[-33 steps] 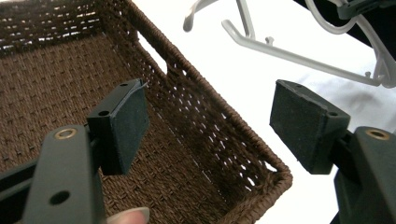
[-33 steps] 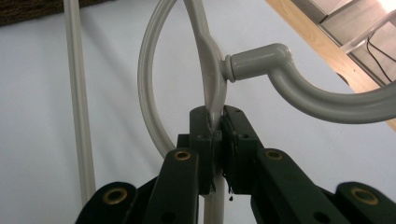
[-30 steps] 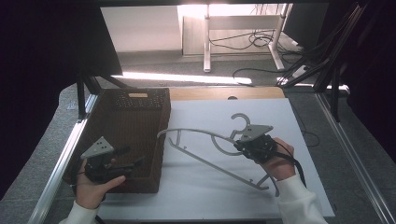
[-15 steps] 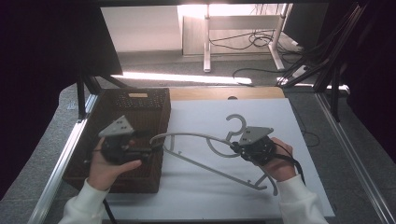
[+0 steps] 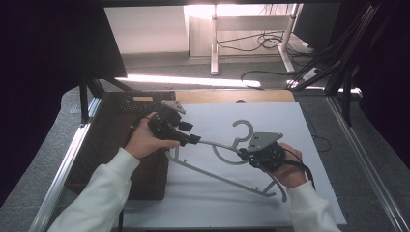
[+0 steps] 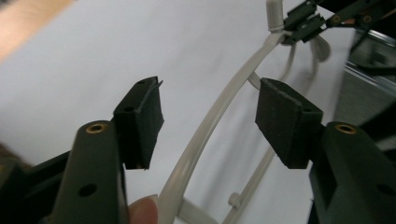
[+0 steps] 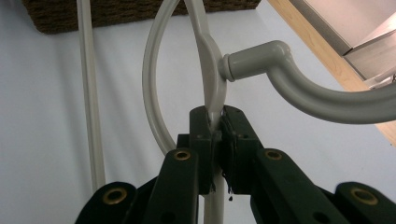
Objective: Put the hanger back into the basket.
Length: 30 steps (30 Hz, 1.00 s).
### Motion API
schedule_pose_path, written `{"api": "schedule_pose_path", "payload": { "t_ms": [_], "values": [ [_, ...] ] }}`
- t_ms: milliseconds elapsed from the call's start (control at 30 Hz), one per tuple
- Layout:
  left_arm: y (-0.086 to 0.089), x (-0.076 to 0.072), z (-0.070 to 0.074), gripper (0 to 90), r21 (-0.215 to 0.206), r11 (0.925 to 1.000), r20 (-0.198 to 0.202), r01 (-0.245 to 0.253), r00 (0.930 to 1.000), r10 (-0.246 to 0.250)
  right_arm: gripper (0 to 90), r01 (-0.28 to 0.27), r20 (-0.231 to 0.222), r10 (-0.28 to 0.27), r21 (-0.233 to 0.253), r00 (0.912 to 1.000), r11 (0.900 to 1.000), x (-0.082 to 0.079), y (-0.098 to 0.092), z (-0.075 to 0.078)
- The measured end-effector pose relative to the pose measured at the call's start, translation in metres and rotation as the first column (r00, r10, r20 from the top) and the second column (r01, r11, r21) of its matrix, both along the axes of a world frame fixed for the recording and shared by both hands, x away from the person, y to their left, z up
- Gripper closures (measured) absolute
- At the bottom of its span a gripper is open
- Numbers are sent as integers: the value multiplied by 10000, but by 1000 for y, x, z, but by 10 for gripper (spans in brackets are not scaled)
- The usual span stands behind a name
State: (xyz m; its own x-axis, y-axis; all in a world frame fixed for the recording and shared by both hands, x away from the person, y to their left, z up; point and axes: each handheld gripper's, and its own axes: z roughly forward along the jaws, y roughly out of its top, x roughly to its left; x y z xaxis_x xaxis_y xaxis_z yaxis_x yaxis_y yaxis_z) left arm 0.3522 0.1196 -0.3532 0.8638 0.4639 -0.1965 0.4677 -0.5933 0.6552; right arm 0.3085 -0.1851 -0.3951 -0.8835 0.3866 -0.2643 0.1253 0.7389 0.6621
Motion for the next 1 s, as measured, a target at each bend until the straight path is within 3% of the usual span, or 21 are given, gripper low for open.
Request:
{"api": "schedule_pose_path", "payload": {
  "t_ms": [67,167,200,333,500,567,633,667,833,1000],
  "values": [
    [-3,7,-5,459,59,9984,-580,571,9967,-566,831,-80,19,80,54,10000,10000,-1,1,0],
    [-5,10,-8,505,235,9955,-829,915,9926,-893,831,-201,88,201,-38,9998,9998,-1,2,-1],
    [-7,10,-11,517,330,9913,-1121,1271,9861,-1227,831,-199,93,199,-57,9998,9998,-2,2,-1],
    [-11,10,-15,589,824,9831,-1486,1637,9774,-1503,831,-354,108,355,-79,9993,9993,-3,5,-2],
    [-14,9,-21,676,1140,9722,-1870,2046,9655,-1813,830,-766,144,770,-241,9969,9968,-6,11,-3],
    [-17,7,-25,672,1265,9674,-2003,2194,9608,-1917,830,-864,228,872,-376,9959,9956,-7,13,-3],
    [-21,6,-28,668,1508,9579,-2090,2443,9549,-2107,830,-989,235,998,-360,9947,9944,-8,14,-4],
    [-21,6,-28,675,1508,9579,-2090,2443,9549,-2107,830,-989,235,998,-360,9947,9944,-8,14,-4],
    [-27,4,-34,754,2022,9375,-2142,2832,9469,-2399,826,-1213,335,1232,-540,9918,9912,-9,16,-5],
    [-28,2,-36,783,2096,9291,-2174,3046,9410,-2594,822,-1240,325,1260,-589,9915,9905,-10,16,-6]
  ]
}}
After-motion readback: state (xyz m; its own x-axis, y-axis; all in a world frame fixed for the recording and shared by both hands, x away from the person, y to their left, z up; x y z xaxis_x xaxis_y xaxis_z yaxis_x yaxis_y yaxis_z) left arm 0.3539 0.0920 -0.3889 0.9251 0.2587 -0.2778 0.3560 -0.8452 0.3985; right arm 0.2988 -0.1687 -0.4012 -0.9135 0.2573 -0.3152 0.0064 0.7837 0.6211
